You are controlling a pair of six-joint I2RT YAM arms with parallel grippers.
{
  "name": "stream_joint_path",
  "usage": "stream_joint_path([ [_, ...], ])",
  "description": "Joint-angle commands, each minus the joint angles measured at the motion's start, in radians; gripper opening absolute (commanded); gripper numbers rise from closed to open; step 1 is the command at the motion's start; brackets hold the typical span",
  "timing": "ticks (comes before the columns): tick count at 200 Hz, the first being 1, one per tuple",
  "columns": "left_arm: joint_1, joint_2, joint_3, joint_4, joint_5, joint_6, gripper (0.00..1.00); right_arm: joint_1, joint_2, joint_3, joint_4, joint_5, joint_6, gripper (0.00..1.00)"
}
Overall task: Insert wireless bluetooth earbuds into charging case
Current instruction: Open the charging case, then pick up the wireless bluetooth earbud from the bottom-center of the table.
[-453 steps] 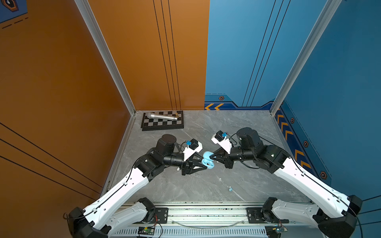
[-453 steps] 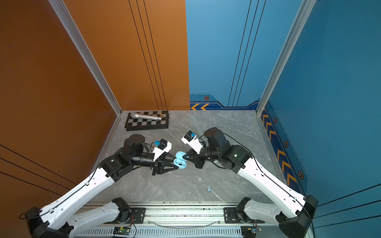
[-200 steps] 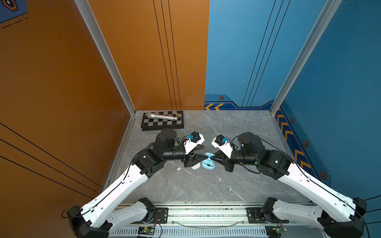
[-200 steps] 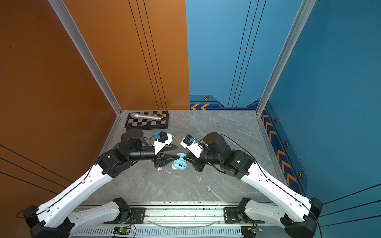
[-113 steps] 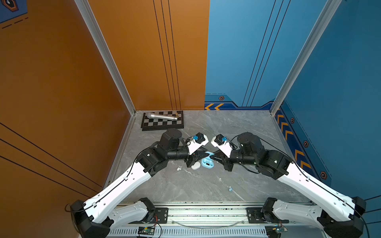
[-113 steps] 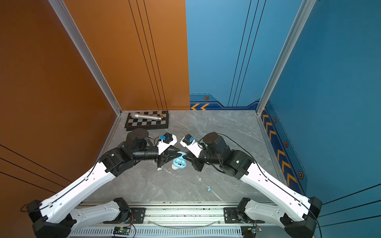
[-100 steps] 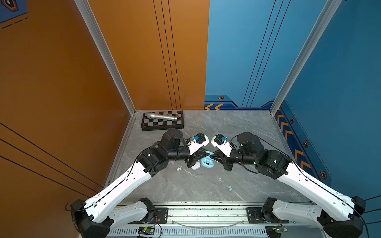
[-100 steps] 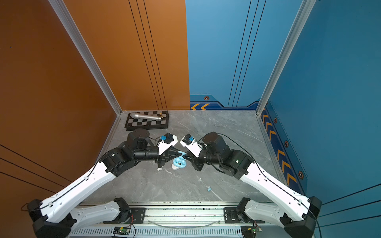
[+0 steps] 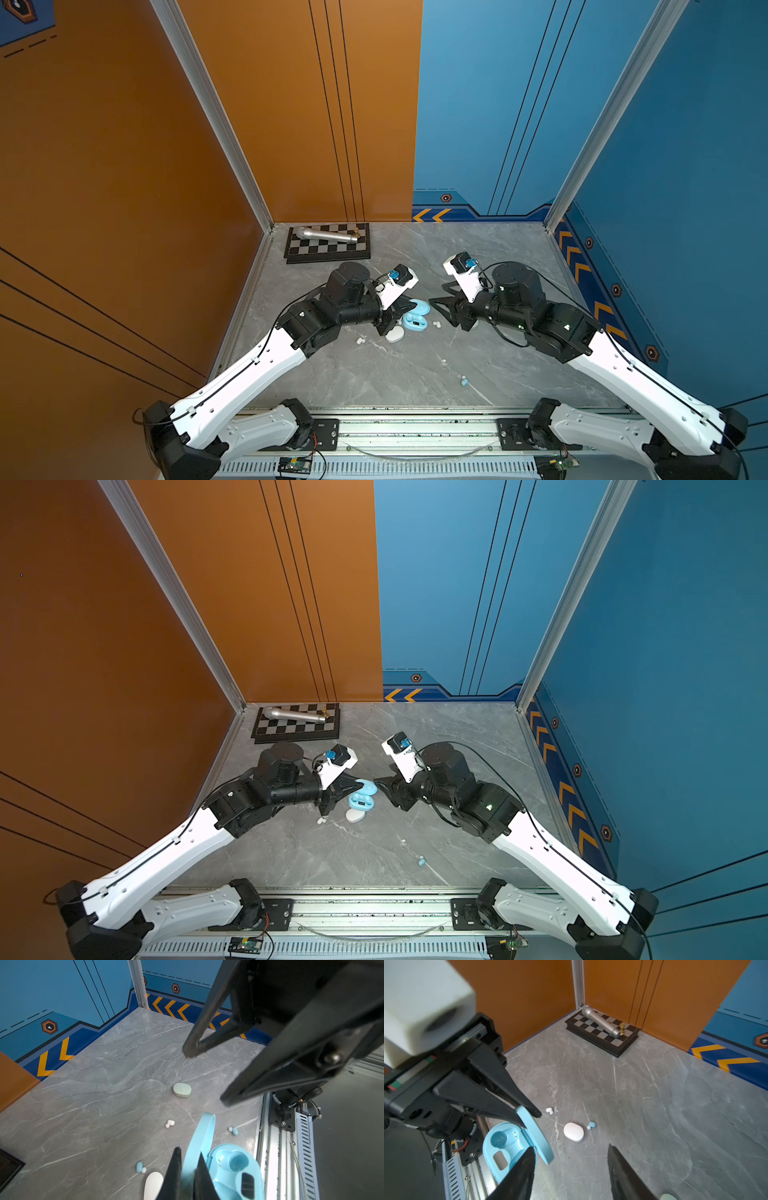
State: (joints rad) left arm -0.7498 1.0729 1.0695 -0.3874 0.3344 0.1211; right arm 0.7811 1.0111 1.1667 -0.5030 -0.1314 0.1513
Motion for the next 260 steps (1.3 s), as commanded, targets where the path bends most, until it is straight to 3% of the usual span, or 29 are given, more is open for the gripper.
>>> stream_joint_path([
  [1,0.011,-0.044,-0.074,0.082,-0.050,-0.051,0.00,-0.039,-0.075,-0.007,-0.052,0.135,0.262,0.59],
  [30,0.021,-0.091,-0.171,0.189,-0.060,-0.097,0.00,-0.108,-0.134,-0.027,-0.312,0.222,0.616,0.60],
  [53,0.025,-0.110,-0.230,0.275,-0.042,-0.130,0.00,-0.119,-0.201,-0.160,-0.418,0.180,0.869,0.57],
  [74,0.024,-0.102,-0.259,0.310,-0.012,-0.152,0.00,-0.117,-0.244,-0.304,-0.441,0.118,1.017,0.54],
  [108,0.020,-0.100,-0.293,0.343,0.015,-0.184,0.00,-0.086,-0.205,-0.445,-0.443,0.090,1.120,0.56],
  [136,0.018,-0.112,-0.310,0.349,0.024,-0.186,0.00,-0.040,-0.107,-0.488,-0.385,0.061,1.115,0.58],
  [148,0.018,-0.119,-0.317,0.349,0.028,-0.180,0.00,-0.039,-0.054,-0.487,-0.354,0.038,1.049,0.59],
  [163,0.018,-0.127,-0.327,0.350,0.032,-0.178,0.00,-0.054,0.016,-0.443,-0.345,-0.002,0.862,0.59],
  [188,0.018,-0.140,-0.344,0.350,0.036,-0.179,0.00,-0.030,0.098,-0.288,-0.393,-0.028,0.431,0.59],
  [214,0.018,-0.152,-0.363,0.356,0.034,-0.186,0.00,0.025,0.139,-0.176,-0.406,0.002,0.090,0.64],
  [260,0.024,-0.203,-0.385,0.363,0.002,-0.216,0.00,0.038,0.162,-0.140,-0.410,-0.016,-0.595,0.70],
])
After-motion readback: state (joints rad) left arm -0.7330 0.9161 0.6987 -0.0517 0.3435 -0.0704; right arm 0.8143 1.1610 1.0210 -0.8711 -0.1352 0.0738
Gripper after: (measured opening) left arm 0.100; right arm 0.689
